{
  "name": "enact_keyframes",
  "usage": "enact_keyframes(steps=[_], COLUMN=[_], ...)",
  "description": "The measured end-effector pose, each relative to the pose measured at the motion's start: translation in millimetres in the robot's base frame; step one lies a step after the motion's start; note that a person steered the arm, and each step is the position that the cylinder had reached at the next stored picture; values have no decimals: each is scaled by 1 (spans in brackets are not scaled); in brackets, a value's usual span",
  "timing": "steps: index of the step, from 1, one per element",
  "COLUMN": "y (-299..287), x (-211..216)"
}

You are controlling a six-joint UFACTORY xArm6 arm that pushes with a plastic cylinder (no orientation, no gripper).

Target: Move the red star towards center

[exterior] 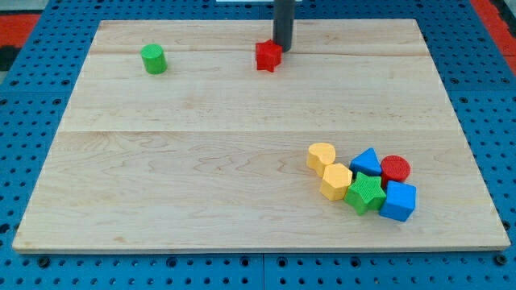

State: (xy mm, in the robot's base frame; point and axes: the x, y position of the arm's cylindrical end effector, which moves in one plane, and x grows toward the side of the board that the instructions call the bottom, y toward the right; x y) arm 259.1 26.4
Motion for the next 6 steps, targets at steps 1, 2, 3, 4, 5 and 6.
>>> enact_keyframes(steps=[1, 2, 3, 4, 5, 6], y=[-16, -18, -51, -93, -112, -115], x=[21, 45, 52, 52, 73, 98])
